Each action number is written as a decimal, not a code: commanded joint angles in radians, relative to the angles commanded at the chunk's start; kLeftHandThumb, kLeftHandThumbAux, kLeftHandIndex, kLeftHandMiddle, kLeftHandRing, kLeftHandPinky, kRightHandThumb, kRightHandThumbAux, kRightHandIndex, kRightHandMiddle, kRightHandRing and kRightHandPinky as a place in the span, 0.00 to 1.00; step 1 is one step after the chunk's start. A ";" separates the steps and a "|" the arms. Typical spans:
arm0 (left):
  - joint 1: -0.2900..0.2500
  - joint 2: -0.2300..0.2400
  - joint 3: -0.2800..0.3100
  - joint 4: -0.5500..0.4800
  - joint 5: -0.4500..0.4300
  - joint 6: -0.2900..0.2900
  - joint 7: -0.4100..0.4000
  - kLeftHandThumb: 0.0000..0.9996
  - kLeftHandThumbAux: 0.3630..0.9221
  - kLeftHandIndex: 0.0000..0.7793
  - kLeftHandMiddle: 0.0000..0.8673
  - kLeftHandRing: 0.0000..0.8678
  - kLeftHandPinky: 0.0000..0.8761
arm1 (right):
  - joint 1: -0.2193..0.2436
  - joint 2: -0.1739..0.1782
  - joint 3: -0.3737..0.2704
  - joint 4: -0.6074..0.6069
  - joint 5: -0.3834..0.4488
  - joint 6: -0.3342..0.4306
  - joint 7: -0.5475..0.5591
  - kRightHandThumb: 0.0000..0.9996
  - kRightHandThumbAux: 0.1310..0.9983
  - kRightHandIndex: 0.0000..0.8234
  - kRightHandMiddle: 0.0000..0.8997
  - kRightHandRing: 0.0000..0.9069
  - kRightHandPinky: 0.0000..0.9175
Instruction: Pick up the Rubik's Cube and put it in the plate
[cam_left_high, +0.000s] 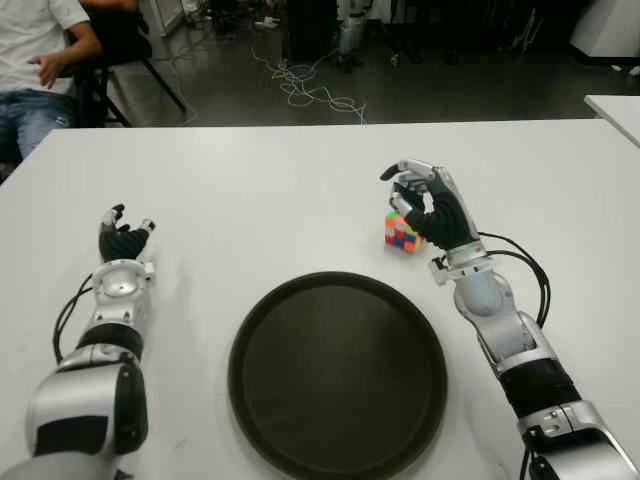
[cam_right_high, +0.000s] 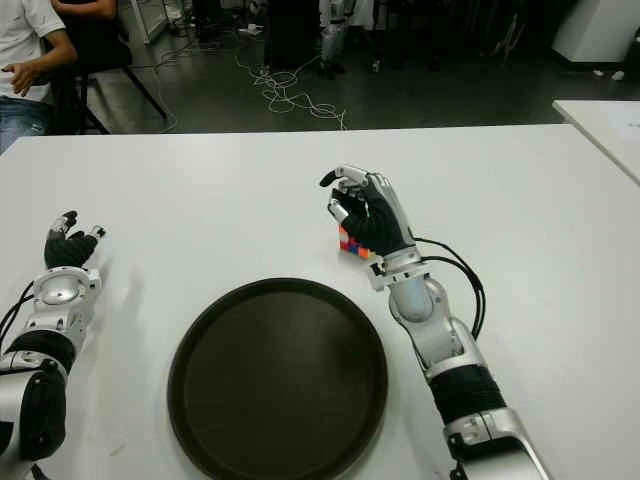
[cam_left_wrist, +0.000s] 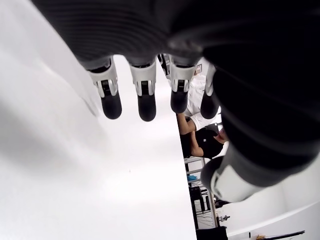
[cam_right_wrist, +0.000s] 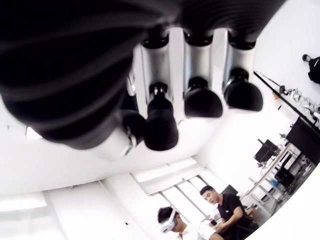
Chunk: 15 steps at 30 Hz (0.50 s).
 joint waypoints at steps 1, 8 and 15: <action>0.000 0.000 0.000 0.000 0.000 0.000 0.001 0.08 0.65 0.05 0.06 0.08 0.11 | -0.001 0.003 0.000 0.005 0.001 -0.003 -0.002 0.69 0.68 0.53 0.91 0.92 0.91; 0.002 0.000 -0.002 0.000 0.003 -0.002 0.007 0.07 0.65 0.06 0.08 0.11 0.14 | -0.002 0.013 -0.002 0.015 0.004 -0.008 -0.004 0.69 0.68 0.53 0.91 0.92 0.91; 0.003 0.000 -0.004 0.000 0.004 -0.007 0.010 0.07 0.67 0.07 0.08 0.12 0.15 | -0.002 0.014 -0.003 0.021 0.023 -0.008 0.018 0.69 0.68 0.53 0.90 0.92 0.91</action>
